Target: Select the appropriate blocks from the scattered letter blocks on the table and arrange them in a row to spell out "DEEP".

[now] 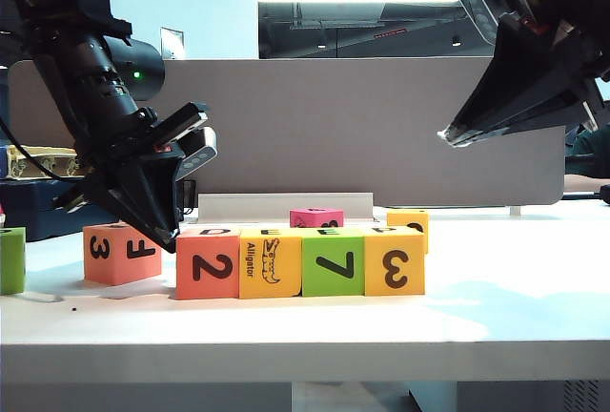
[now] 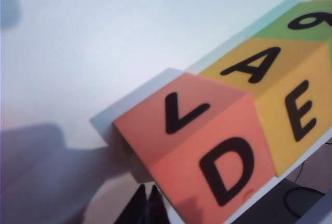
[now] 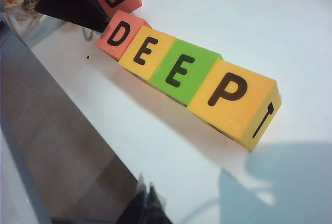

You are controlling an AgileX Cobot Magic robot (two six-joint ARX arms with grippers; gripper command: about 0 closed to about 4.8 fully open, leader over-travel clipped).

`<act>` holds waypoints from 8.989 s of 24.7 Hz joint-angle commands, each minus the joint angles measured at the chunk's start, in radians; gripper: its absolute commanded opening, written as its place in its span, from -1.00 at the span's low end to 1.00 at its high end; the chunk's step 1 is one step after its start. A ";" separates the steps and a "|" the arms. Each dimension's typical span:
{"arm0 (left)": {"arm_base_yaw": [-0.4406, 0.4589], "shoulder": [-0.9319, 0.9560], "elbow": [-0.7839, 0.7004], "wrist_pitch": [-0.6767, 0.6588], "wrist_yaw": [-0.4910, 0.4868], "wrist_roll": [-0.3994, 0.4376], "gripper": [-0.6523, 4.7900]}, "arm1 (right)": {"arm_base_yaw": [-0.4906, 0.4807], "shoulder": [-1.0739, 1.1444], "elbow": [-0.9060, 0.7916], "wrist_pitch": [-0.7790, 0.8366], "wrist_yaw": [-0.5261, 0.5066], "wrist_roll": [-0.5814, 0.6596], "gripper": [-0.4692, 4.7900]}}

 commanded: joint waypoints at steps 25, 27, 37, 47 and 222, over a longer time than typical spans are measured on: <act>0.000 -0.393 0.299 -0.341 -0.187 0.019 -0.78 | 0.001 -0.005 0.409 -0.239 0.019 -0.015 -0.83; 0.000 -0.392 0.299 -0.344 -0.187 0.019 -0.78 | 0.001 -0.005 0.409 -0.244 0.019 -0.015 -0.83; 0.000 -0.392 0.299 -0.307 -0.187 0.016 -0.78 | 0.001 -0.004 0.409 -0.259 0.093 -0.015 -0.83; 0.000 -0.392 0.299 -0.283 -0.186 0.016 -0.78 | 0.000 -0.003 0.408 -0.274 0.133 -0.015 -0.82; 0.014 -0.587 0.050 0.190 -0.364 0.087 -0.78 | -0.336 -1.190 -0.736 0.166 0.667 0.030 -0.82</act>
